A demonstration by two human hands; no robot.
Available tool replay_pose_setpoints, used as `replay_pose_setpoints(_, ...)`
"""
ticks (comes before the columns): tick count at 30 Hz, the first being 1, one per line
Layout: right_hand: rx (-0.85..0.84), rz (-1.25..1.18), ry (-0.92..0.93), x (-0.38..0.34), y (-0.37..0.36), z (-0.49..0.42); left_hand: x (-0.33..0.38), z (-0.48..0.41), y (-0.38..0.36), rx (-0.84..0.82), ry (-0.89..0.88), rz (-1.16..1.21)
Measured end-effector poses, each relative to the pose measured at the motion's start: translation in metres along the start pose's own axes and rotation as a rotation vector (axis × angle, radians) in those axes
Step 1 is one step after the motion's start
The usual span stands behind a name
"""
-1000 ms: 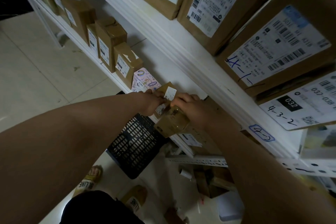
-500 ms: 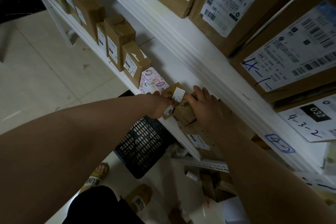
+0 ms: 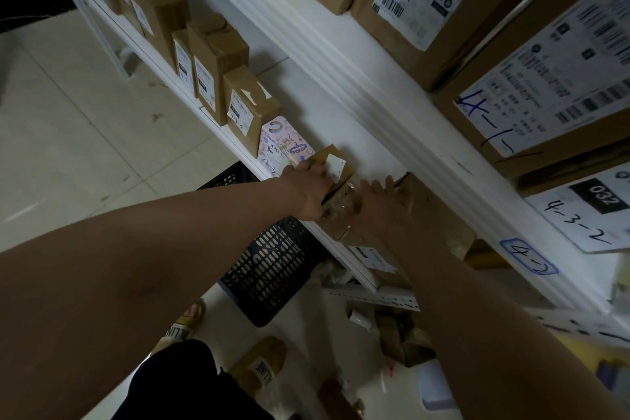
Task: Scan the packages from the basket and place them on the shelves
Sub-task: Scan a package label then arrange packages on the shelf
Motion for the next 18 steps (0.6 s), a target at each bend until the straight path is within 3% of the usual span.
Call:
replay_pose_setpoints(8,0.132,0.215,0.041,-0.032,0.005,0.015,0.003,0.007,-0.004,-0.001,-0.024,-0.007)
replay_pose_setpoints(18,0.070,0.335,-0.008,-0.020,-0.001,0.004,0.002,0.011,-0.003,0.053,-0.068,0.013)
Point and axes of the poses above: each hand's wrist, its own z-axis away from the middle knuckle, its own y-axis out of the back of the hand, x = y × z, the point moved 9 cm from there along -z, towards the middle knuckle, and after that the axes turned 10 degrees about z, right-handed, at the moved point
